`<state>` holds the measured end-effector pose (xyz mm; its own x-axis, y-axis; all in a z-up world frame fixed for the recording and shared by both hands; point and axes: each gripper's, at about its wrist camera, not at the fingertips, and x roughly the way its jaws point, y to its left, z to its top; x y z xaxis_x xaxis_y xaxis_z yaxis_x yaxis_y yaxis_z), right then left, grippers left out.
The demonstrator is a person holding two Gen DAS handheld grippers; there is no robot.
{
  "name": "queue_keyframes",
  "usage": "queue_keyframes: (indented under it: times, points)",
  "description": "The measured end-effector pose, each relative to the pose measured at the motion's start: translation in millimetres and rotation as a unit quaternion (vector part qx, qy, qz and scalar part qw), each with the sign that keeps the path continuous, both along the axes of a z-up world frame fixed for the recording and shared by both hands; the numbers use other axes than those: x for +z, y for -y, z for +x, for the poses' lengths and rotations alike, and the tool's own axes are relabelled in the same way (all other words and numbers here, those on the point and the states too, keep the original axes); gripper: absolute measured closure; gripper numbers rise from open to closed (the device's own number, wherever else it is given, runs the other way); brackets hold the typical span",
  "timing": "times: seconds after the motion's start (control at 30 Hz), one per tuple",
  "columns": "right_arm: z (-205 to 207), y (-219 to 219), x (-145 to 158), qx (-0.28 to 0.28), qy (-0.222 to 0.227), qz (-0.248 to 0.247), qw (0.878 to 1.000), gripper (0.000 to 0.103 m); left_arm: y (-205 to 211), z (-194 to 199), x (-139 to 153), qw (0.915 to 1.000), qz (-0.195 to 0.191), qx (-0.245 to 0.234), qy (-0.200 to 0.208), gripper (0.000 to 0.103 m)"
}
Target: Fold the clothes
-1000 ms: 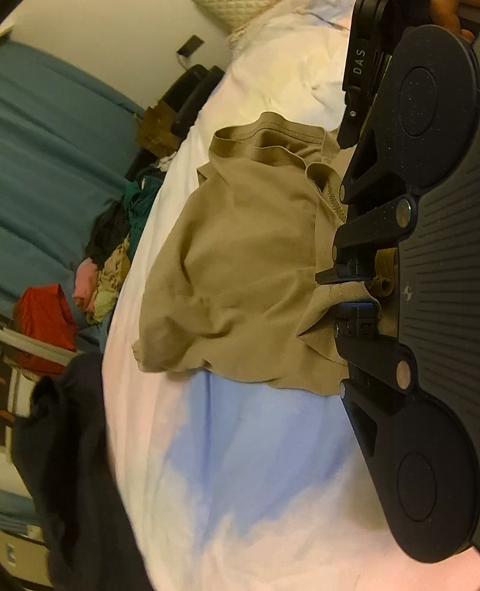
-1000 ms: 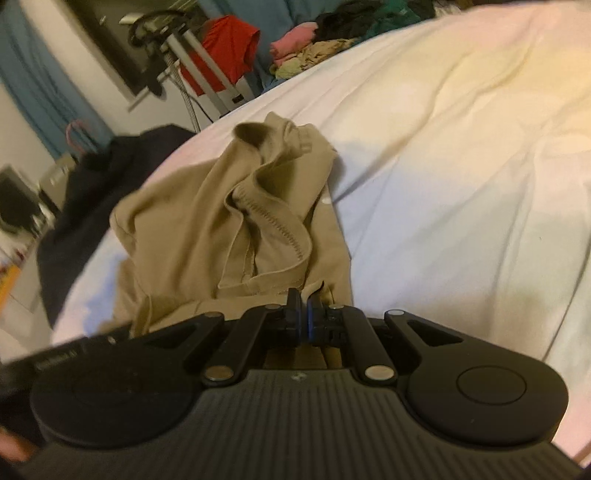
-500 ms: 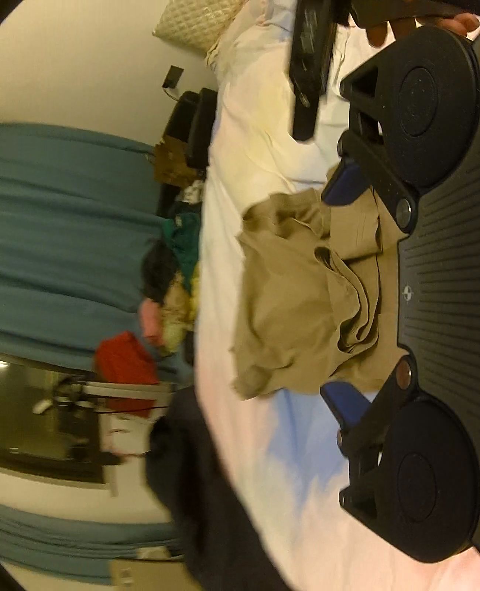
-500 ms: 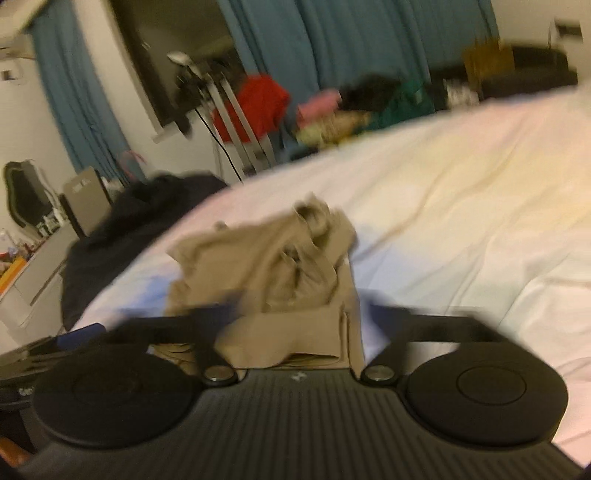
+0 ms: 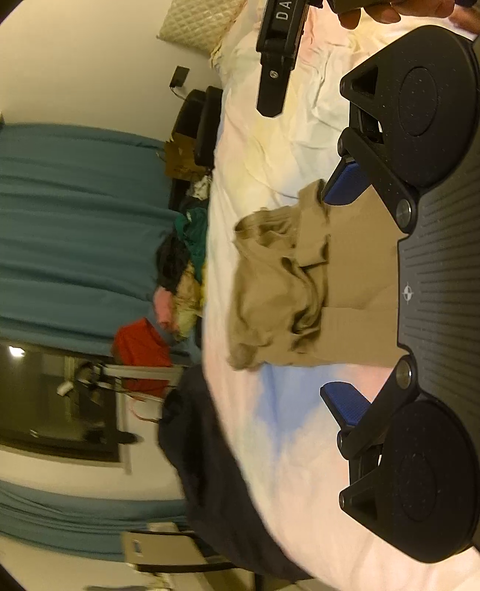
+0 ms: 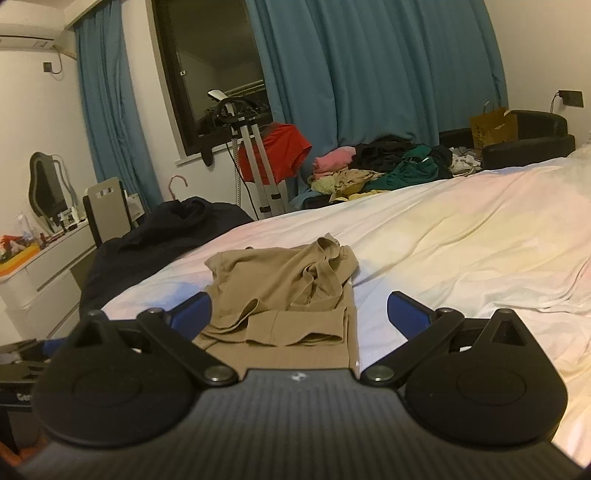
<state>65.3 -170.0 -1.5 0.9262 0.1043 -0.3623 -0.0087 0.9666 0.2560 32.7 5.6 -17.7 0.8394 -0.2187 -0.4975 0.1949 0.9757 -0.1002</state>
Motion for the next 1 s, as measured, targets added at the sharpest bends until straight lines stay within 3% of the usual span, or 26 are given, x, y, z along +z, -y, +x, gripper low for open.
queue_keyframes:
  times: [0.2,0.3,0.43,0.53,0.63,0.77,0.8,0.93,1.0]
  points:
    - [2,-2,-2,0.004,-0.004,-0.002,1.0,0.0,-6,-4,-19,0.9969,-0.023,0.004,-0.075,0.001]
    - [5,-3,-5,0.005,-0.018,0.0,1.0,0.0,-13,-1,-30,0.9886,-0.081,-0.015,-0.127,0.006]
    - [9,-4,-11,0.006,-0.035,0.0,0.999,0.0,-28,14,-52,0.9612,-0.192,-0.032,-0.195,0.013]
    - [11,-5,-14,0.008,-0.042,-0.001,0.999,0.0,-38,28,-76,0.9389,-0.241,-0.017,-0.246,0.019]
    - [12,-7,-16,0.009,-0.046,-0.004,0.999,0.0,-46,36,-94,0.9229,-0.268,0.003,-0.276,0.029]
    - [13,-7,-18,0.008,-0.05,-0.005,0.999,0.0,-60,37,-104,0.9044,-0.316,0.025,-0.286,0.033]
    - [13,-6,-19,0.008,-0.052,-0.003,0.999,0.0,-63,38,-105,0.9024,-0.324,0.035,-0.282,0.035]
    - [17,-2,-25,-0.001,-0.066,0.013,0.998,0.0,-75,37,-104,0.8997,-0.348,0.068,-0.255,0.062]
    - [18,5,-30,-0.006,-0.08,0.046,0.996,0.0,-77,36,-102,0.899,-0.354,0.07,-0.248,0.066]
